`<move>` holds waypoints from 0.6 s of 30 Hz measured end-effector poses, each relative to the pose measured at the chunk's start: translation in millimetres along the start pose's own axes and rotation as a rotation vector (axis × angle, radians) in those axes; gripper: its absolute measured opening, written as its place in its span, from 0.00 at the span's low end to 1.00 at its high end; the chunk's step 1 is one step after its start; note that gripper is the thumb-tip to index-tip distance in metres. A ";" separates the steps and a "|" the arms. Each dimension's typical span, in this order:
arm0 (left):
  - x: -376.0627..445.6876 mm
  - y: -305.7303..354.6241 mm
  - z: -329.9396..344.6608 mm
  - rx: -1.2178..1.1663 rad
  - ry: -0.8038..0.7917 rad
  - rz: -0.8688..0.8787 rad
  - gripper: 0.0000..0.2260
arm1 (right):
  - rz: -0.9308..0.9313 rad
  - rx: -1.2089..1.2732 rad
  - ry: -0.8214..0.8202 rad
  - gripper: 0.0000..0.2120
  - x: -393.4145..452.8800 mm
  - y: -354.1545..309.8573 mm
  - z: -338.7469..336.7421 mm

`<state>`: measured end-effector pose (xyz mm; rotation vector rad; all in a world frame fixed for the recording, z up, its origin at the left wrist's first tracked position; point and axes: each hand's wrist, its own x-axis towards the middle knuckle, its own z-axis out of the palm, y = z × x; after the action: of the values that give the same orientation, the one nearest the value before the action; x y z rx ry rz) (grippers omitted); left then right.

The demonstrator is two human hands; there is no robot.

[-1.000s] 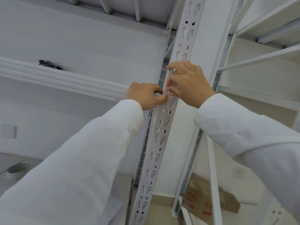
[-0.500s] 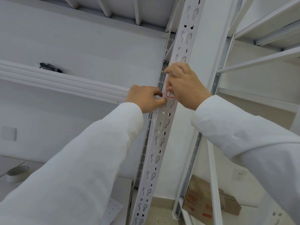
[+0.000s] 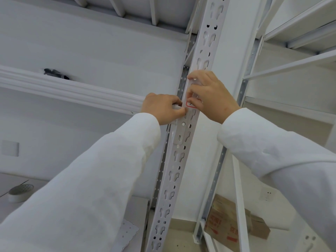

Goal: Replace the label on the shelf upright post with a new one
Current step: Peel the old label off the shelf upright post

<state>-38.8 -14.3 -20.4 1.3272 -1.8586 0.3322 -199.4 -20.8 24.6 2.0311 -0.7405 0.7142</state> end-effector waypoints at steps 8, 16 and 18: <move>0.3 -1.7 0.7 -0.001 -0.002 0.006 0.16 | -0.038 -0.233 0.049 0.02 0.7 0.0 15.1; 0.3 -0.8 0.8 -0.003 0.009 0.002 0.16 | -0.066 -0.231 0.081 0.04 1.6 4.8 17.9; 0.2 -1.0 1.1 -0.002 0.011 0.003 0.16 | -0.117 -0.153 0.126 0.02 1.4 7.4 17.1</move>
<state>-38.5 -15.5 -21.2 1.3188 -1.8517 0.3388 -200.1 -39.1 21.0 1.8564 -0.5803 0.6893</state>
